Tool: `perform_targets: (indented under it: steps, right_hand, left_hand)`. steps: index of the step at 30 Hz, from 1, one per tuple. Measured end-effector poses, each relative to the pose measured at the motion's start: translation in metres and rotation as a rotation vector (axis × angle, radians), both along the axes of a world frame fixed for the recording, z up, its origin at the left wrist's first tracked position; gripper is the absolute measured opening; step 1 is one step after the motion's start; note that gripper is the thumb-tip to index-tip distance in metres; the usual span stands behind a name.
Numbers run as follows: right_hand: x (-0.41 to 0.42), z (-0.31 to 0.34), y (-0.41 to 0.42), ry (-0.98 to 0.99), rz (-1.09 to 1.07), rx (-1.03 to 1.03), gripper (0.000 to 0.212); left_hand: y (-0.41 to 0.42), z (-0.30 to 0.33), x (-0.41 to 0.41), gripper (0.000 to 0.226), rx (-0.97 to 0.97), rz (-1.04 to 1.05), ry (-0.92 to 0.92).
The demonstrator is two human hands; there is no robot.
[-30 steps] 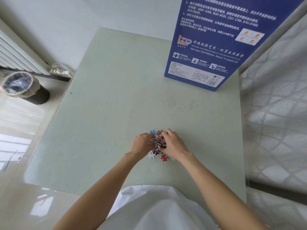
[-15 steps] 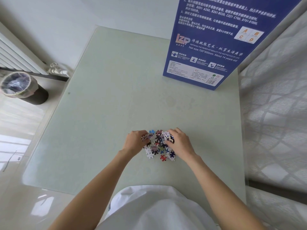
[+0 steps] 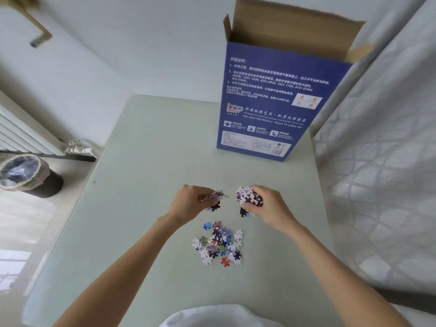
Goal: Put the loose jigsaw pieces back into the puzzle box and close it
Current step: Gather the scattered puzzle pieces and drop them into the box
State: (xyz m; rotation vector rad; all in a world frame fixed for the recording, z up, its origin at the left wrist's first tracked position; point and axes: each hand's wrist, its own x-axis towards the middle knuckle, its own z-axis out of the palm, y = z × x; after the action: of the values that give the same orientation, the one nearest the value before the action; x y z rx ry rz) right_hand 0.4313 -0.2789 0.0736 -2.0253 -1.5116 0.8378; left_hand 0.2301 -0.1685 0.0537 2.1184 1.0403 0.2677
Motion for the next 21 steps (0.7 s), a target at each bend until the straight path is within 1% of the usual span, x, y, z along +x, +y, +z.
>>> perform_targets:
  steps: [2, 3, 6, 9, 13, 14, 16, 19, 21]
  right_hand:
    - [0.020, 0.043, 0.013, 0.008, -0.012, 0.079, 0.019]
    - [0.030, 0.062, 0.020, 0.007, -0.028, 0.126, 0.017]
    - [0.065, 0.120, 0.044, -0.015, -0.096, 0.277, 0.028]
    - [0.097, 0.166, 0.074, -0.052, -0.139, 0.382, 0.034]
    - [0.131, 0.206, 0.112, -0.133, -0.190, 0.497, 0.027]
    - [0.137, 0.213, 0.120, -0.164, -0.198, 0.513, 0.024]
    - [0.145, 0.223, 0.134, -0.204, -0.213, 0.540, 0.021]
    - [0.155, 0.227, 0.151, -0.256, -0.211, 0.569, 0.024]
    - [0.160, 0.225, 0.161, -0.310, -0.185, 0.576, 0.022]
  left_hand:
    - [0.023, 0.037, 0.019, 0.010, 0.079, -0.039, -0.076]
    - [0.034, 0.055, 0.029, 0.009, 0.114, -0.052, -0.124]
    - [0.074, 0.115, 0.070, 0.015, 0.255, -0.099, -0.257]
    - [0.114, 0.170, 0.115, 0.021, 0.441, -0.138, -0.336]
    - [0.162, 0.215, 0.168, 0.029, 0.575, -0.105, -0.378]
    - [0.171, 0.219, 0.179, 0.027, 0.602, -0.106, -0.376]
    - [0.183, 0.221, 0.194, 0.010, 0.626, -0.126, -0.324]
    - [0.194, 0.216, 0.204, 0.017, 0.617, -0.195, -0.170]
    - [0.197, 0.213, 0.204, 0.016, 0.576, -0.250, -0.080]
